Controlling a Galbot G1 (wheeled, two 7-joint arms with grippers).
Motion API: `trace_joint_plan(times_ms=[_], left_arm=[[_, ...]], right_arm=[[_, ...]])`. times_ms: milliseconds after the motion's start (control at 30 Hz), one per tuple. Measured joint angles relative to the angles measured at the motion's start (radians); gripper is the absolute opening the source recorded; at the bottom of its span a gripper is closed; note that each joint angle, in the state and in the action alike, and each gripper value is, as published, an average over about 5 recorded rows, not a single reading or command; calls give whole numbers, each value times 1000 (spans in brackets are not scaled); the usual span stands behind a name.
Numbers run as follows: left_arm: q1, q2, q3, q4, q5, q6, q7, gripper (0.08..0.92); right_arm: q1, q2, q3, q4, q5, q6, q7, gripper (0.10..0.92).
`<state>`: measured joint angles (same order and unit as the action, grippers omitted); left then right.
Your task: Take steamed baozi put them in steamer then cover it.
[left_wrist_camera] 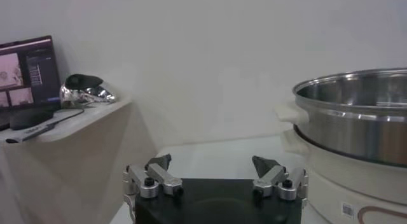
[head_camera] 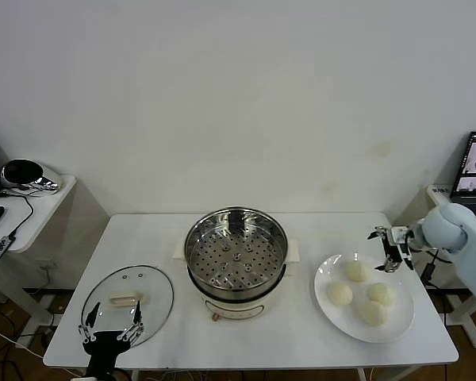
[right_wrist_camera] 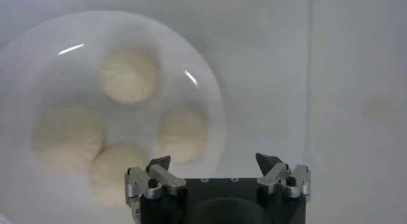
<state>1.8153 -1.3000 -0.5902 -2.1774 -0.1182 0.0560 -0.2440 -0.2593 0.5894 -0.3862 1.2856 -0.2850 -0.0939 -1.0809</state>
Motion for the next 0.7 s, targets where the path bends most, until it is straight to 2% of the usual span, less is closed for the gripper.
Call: trace_joint_plan(times_ms=[700], left_arm=[[5,-4,-16,-7,2,-3,2,823]], right_arm=[[-2,128,-44,-144,-70,-3,9,823]])
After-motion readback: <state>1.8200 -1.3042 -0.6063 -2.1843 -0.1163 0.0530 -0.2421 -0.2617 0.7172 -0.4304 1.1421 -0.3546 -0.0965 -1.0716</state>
